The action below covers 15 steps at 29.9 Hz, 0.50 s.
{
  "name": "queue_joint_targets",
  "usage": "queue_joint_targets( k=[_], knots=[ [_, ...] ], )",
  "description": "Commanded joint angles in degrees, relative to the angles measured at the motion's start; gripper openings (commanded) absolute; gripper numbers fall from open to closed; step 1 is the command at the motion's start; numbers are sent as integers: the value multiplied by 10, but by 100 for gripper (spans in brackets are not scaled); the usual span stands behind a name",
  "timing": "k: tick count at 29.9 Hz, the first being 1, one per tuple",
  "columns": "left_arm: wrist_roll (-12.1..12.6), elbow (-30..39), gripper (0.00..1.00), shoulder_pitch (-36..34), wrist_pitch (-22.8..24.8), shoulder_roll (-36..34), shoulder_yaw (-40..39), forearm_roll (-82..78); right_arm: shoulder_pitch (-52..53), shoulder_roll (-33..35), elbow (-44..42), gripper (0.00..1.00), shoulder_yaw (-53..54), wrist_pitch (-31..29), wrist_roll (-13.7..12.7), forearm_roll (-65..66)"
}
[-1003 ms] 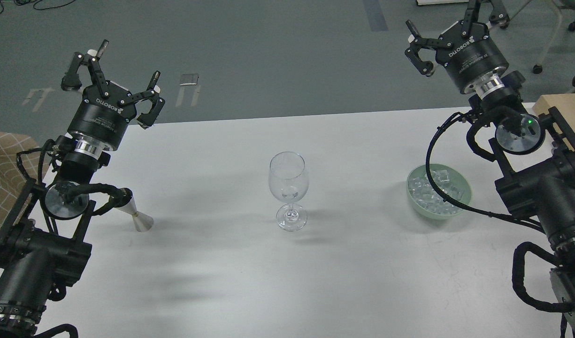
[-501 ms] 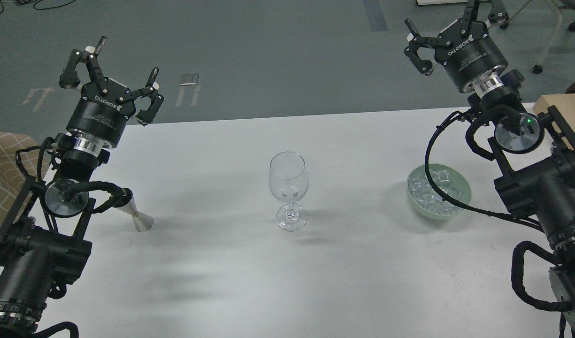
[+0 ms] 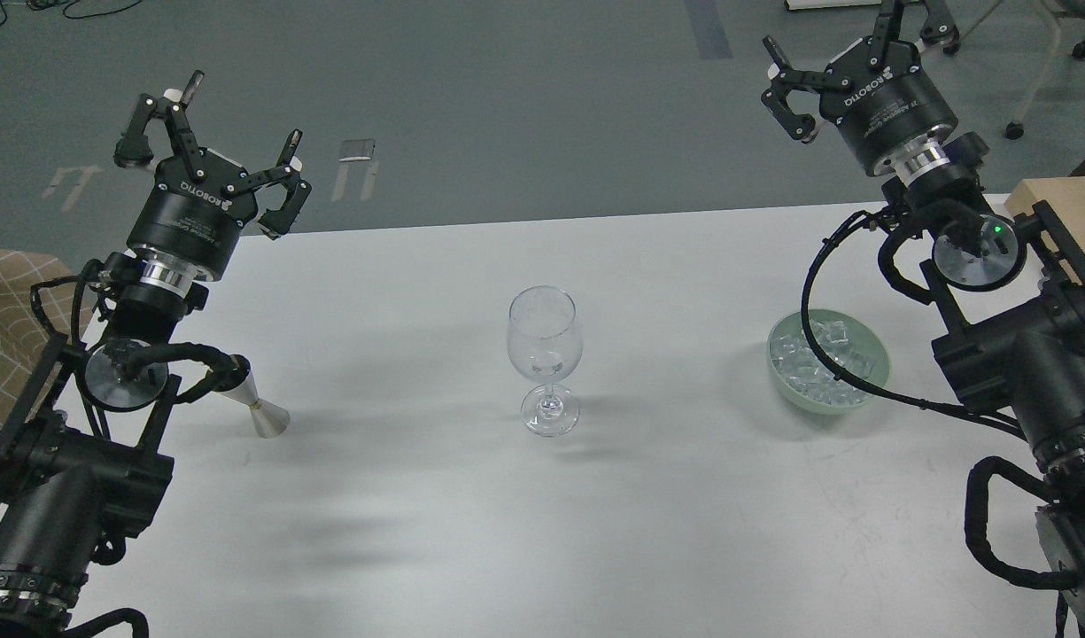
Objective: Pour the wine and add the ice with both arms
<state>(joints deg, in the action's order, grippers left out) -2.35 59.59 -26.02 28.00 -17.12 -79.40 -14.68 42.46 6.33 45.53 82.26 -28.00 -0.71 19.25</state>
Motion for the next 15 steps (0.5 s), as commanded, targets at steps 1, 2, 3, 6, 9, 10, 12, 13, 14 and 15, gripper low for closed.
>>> queue_joint_targets(
  k=[1, 2, 3, 6, 9, 10, 12, 13, 14, 15],
  knots=[
    [0, 1, 98, -1, 0, -2, -1, 1, 1, 0, 0, 100, 0, 0, 0, 0],
    [0, 1, 98, -2, 0, -2, -1, 1, 2, 0, 0, 100, 0, 0, 0, 0],
    [0, 1, 98, -2, 0, -2, -1, 1, 2, 0, 1, 100, 0, 0, 0, 0],
    [2, 3, 98, -2, 0, -7, -1, 0, 3, 0, 1, 100, 0, 0, 0, 0],
    [3, 8, 98, 1, 0, -16, 0, 0, 3, 0, 2, 100, 0, 0, 0, 0],
    [6, 8, 98, 1, 0, -19, 0, 1, 3, 0, 3, 100, 0, 0, 0, 0],
    [7, 8, 98, 0, 0, -20, -1, 1, 3, 0, 3, 100, 0, 0, 0, -1],
    [7, 8, 98, 0, 0, -20, -1, 1, 3, 0, 3, 100, 0, 0, 0, -1],
    [7, 8, 98, 0, 0, -20, -1, 1, 3, -1, 3, 100, 0, 0, 0, -1],
    [7, 8, 98, 1, 0, -20, -1, 1, 3, 0, 3, 100, 0, 0, 0, -1]
  ],
)
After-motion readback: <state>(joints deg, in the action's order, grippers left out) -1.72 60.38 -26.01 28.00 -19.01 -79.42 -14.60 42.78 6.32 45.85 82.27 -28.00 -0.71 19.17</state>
